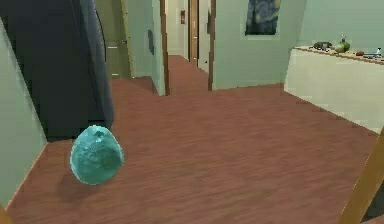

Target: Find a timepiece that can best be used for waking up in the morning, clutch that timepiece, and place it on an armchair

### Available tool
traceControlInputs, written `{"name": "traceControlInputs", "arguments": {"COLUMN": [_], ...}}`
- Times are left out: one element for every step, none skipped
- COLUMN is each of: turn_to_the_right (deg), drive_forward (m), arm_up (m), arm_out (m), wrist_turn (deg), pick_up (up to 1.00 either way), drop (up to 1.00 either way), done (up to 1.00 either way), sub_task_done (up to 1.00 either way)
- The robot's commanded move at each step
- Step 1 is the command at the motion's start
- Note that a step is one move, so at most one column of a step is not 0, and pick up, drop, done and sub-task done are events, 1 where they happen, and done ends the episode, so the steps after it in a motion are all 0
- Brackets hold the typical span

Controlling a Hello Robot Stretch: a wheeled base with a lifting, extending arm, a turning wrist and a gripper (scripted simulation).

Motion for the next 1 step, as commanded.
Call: {"name": "traceControlInputs", "arguments": {"turn_to_the_right": [0.0], "drive_forward": [1.00], "arm_up": [0.00], "arm_out": [0.00], "wrist_turn": [0.0], "pick_up": [0.00], "drop": [0.00], "done": [0.00], "sub_task_done": [0.00]}}
